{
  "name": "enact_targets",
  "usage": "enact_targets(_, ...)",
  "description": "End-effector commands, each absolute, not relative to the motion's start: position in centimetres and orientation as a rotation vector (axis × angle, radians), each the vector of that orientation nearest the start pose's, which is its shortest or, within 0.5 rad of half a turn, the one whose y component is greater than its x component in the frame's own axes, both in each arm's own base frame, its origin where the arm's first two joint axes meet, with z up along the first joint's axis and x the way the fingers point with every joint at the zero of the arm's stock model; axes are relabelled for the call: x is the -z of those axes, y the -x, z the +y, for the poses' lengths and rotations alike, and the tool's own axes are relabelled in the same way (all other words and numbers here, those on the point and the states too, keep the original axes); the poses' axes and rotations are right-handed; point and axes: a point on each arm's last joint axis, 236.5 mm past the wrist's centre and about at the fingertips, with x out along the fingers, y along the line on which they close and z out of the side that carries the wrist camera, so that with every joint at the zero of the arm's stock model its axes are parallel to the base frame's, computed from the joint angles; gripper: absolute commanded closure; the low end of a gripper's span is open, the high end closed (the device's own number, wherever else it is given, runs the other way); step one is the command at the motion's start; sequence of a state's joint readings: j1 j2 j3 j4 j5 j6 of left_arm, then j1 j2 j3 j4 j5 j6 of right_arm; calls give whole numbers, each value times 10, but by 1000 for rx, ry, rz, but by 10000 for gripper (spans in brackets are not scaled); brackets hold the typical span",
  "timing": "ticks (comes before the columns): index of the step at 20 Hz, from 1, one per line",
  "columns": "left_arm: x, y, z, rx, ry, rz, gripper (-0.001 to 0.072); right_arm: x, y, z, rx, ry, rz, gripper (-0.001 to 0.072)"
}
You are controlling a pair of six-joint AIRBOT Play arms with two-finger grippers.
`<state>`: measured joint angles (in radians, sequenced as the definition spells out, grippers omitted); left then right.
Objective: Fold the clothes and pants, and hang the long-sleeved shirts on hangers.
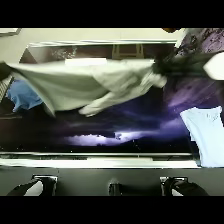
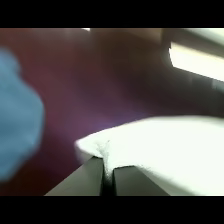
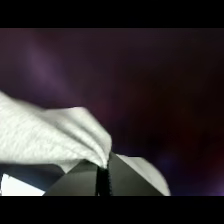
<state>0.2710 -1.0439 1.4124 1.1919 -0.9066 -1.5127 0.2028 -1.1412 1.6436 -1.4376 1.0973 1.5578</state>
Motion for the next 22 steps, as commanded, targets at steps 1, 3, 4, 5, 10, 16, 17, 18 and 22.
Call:
enact_targets(1,-370,-373,55,-89,175,318,693,-402,-369,66,-161,52,294,684)
enact_targets(3,-401,-337,45,-85,161,242,693,-437,-328,58,-163,41,198,684)
enact_targets(4,-410,-320,42,-91,169,219,693,-450,-308,54,-167,33,160,684)
enact_targets(5,-420,-301,39,-100,179,192,693,-462,-288,51,-169,27,119,684)
enact_targets(10,-441,-254,35,-136,210,114,692,-490,-240,41,-168,-40,23,684)
enact_targets(16,-306,-337,51,-140,266,482,692,-369,-364,70,-128,-176,451,683)
enact_targets(17,-268,-356,52,-129,255,581,692,-325,-391,81,-122,-202,587,683)
enact_targets(18,-224,-376,51,-112,245,684,692,-278,-415,93,-120,-219,723,683)
enact_targets(22,-66,-440,47,-83,253,986,692,-101,-481,124,-97,-241,1118,683)
